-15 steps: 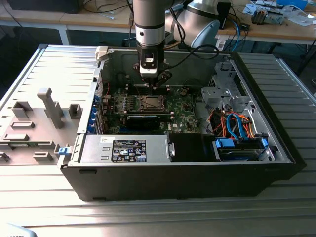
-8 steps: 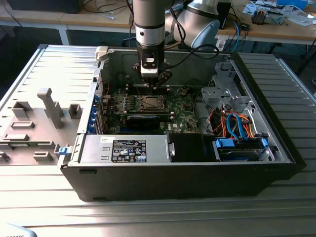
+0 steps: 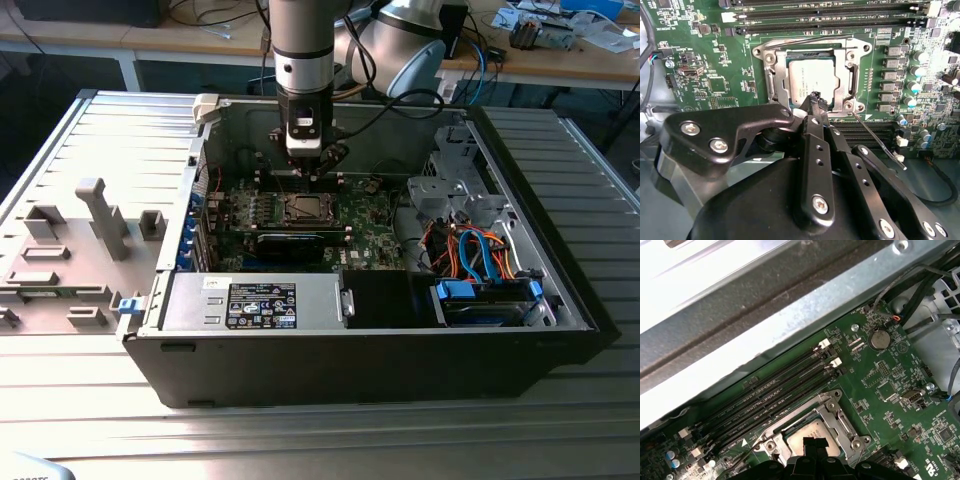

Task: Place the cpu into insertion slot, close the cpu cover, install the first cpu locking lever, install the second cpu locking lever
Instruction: 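Install the first cpu locking lever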

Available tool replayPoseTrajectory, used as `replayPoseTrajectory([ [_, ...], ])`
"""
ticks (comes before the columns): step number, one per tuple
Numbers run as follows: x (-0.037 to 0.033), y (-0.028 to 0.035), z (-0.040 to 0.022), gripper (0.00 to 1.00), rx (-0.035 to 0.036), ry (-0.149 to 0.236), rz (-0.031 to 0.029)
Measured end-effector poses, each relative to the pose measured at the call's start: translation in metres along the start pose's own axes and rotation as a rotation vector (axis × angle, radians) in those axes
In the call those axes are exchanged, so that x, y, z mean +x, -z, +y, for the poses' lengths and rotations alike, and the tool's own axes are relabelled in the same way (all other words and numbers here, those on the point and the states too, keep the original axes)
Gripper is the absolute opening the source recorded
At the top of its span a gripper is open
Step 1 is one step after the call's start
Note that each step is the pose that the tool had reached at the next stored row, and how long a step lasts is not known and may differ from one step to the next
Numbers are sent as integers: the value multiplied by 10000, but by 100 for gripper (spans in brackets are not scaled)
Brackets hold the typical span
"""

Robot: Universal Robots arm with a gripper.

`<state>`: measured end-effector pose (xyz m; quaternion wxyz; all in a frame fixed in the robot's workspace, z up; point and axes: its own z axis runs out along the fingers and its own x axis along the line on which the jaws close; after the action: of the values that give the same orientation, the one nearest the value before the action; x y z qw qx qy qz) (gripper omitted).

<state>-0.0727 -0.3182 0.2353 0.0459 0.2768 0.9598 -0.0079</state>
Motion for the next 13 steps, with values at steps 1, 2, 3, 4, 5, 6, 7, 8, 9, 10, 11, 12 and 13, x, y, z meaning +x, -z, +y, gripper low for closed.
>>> replayPoseTrajectory([
  [1, 0, 0, 0, 11, -2, 19, 0],
  [2, 0, 0, 0, 11, -4, 37, 0],
  [3, 0, 0, 0, 11, -6, 59, 0],
  [4, 0, 0, 0, 11, -8, 82, 1],
  [5, 0, 0, 0, 11, -9, 98, 1],
  [6, 0, 0, 0, 11, -13, 129, 1],
  [7, 0, 0, 0, 11, -14, 143, 1],
  [8, 0, 0, 0, 11, -15, 160, 2],
  [9, 0, 0, 0, 11, -17, 186, 2],
  [10, 0, 0, 0, 11, -19, 204, 2],
  [11, 0, 0, 0, 11, -20, 219, 2],
  [12, 0, 0, 0, 11, -23, 243, 2],
  [13, 0, 0, 0, 11, -25, 262, 3],
])
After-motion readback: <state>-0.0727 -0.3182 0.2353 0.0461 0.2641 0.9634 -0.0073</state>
